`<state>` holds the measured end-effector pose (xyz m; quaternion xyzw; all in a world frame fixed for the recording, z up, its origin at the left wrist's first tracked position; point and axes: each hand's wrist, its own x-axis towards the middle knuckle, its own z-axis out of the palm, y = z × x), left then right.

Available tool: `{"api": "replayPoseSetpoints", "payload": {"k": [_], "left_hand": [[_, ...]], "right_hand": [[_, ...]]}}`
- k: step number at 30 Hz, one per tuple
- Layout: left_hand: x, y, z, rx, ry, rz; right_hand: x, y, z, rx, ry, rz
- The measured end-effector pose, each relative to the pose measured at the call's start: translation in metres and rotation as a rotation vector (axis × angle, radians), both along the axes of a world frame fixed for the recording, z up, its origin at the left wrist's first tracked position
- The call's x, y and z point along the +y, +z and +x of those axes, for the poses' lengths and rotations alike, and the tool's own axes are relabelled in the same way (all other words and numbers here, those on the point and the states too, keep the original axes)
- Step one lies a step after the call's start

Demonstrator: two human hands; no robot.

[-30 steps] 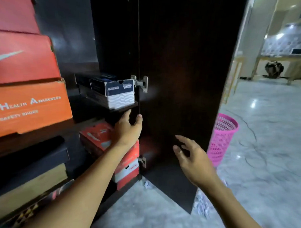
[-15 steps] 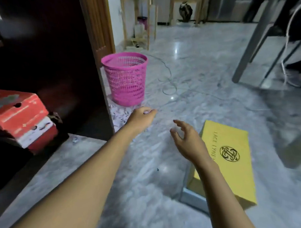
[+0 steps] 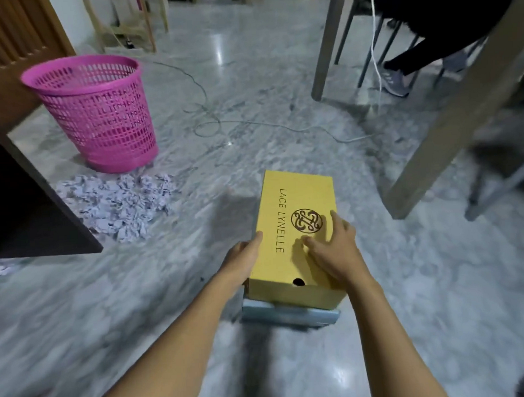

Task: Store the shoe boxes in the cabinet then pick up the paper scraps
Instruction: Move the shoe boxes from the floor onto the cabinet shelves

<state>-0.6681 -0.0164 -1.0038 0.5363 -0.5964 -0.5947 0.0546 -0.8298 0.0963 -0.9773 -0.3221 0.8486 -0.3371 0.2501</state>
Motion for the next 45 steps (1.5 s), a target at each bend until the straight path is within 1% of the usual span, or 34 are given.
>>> {"api": "replayPoseSetpoints", "payload": {"k": [3, 5, 6, 8, 9, 11, 13, 18, 23, 26, 30, 32, 34, 37, 39, 41, 45], "left_hand": [[-0.009, -0.009, 0.011, 0.019, 0.098, -0.009], [-0.012, -0.013, 0.018, 0.025, 0.153, -0.002], [-0.014, -0.015, 0.02, 0.04, 0.135, 0.025], [-0.014, -0.017, 0.022, 0.147, 0.082, 0.101], [-0.015, -0.019, 0.023, 0.211, 0.098, 0.152], [-0.015, -0.02, 0.026, 0.275, 0.129, 0.237], [-0.015, -0.018, 0.029, 0.303, 0.132, 0.262], [-0.021, -0.012, 0.05, 0.347, 0.156, 0.219], [-0.017, 0.012, 0.089, 0.333, 0.285, 0.126], [-0.023, 0.04, 0.127, 0.323, 0.363, 0.091], [-0.036, 0.089, 0.196, 0.263, 0.533, 0.016], [-0.037, 0.107, 0.237, 0.225, 0.613, 0.019], [-0.026, 0.126, 0.276, 0.222, 0.655, 0.023], [-0.002, 0.15, 0.32, 0.216, 0.718, -0.006], [0.014, 0.17, 0.34, 0.198, 0.782, -0.074], [0.028, 0.194, 0.355, 0.202, 0.882, -0.201], [0.04, 0.245, 0.378, 0.335, 1.048, -0.346]], "right_hand": [[0.01, -0.006, -0.009, -0.239, -0.133, -0.156], [0.018, -0.019, -0.008, -0.397, -0.18, -0.178], [0.021, -0.026, -0.004, -0.47, -0.172, -0.171], [0.022, -0.038, 0.005, -0.579, -0.136, -0.172], [0.02, -0.04, 0.009, -0.613, -0.133, -0.191], [0.016, -0.042, 0.015, -0.64, -0.127, -0.242], [0.013, -0.043, 0.019, -0.655, -0.098, -0.285], [0.004, -0.031, 0.031, -0.692, 0.147, -0.334], [-0.023, -0.005, 0.039, -0.735, 0.361, -0.323], [-0.045, 0.024, 0.057, -0.748, 0.503, -0.278], [-0.071, 0.061, 0.093, -0.842, 0.683, -0.24], [-0.079, 0.08, 0.115, -0.88, 0.779, -0.204], [-0.088, 0.097, 0.138, -0.913, 0.865, -0.156], [-0.099, 0.119, 0.175, -0.904, 0.956, -0.091], [-0.106, 0.136, 0.201, -0.886, 1.025, -0.075], [-0.11, 0.157, 0.228, -0.884, 1.051, -0.108], [-0.118, 0.197, 0.273, -0.891, 1.061, -0.255]]}}
